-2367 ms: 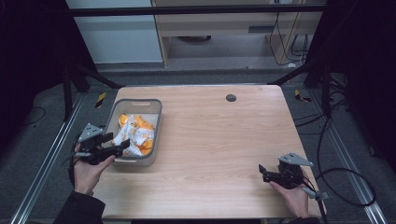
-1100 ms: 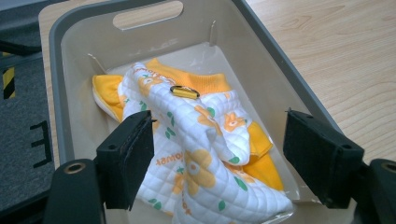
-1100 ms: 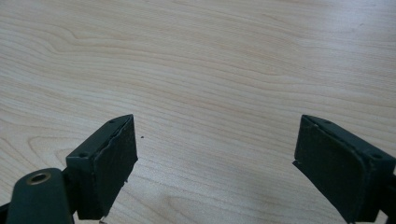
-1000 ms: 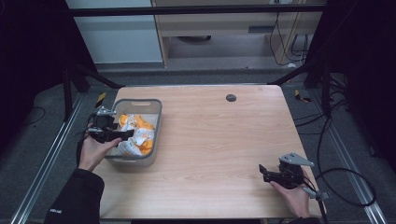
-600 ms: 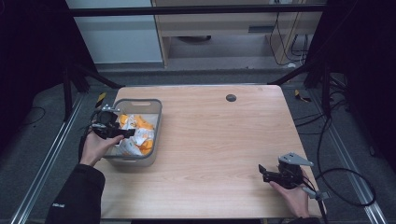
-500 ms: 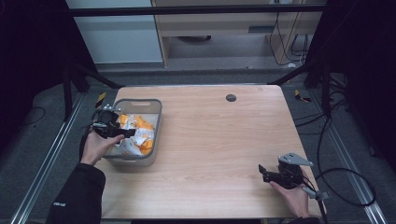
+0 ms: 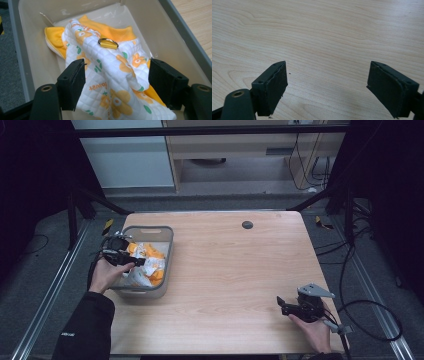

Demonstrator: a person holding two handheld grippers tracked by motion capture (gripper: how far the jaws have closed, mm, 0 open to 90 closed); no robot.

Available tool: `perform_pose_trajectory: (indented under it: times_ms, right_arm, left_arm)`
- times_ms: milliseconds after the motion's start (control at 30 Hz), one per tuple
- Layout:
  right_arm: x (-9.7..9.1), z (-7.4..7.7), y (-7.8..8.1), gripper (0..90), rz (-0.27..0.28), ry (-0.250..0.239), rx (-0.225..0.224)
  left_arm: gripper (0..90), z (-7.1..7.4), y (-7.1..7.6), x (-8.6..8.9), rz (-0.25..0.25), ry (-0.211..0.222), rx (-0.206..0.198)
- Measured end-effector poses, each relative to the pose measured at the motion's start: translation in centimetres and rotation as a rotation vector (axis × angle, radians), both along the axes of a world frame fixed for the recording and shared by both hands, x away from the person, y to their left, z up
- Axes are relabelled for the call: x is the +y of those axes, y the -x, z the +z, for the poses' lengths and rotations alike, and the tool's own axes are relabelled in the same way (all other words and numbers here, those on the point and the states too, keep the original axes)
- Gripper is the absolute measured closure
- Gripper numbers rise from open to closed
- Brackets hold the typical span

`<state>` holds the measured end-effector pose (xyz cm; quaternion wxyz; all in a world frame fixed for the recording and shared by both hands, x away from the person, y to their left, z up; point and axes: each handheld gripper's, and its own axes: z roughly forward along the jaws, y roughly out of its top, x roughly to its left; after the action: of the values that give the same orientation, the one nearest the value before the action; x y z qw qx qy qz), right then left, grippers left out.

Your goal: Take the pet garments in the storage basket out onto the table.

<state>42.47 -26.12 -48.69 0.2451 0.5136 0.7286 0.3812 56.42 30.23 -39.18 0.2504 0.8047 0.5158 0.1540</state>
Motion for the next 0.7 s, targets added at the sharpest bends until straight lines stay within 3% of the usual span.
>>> perform_pose_trajectory:
  times_ms: [133,700]
  right_arm:
    - [0.0,0.0,0.0,16.1,-0.001,0.000,0.001]
    - [0.0,-0.1,-0.1,16.3,0.009,0.010,0.002]
  left_arm:
    - [31.6,-0.3,-0.3,-0.1,-0.002,-0.018,0.019]
    - [41.7,-2.0,-0.7,-0.3,-0.007,-0.021,0.074]
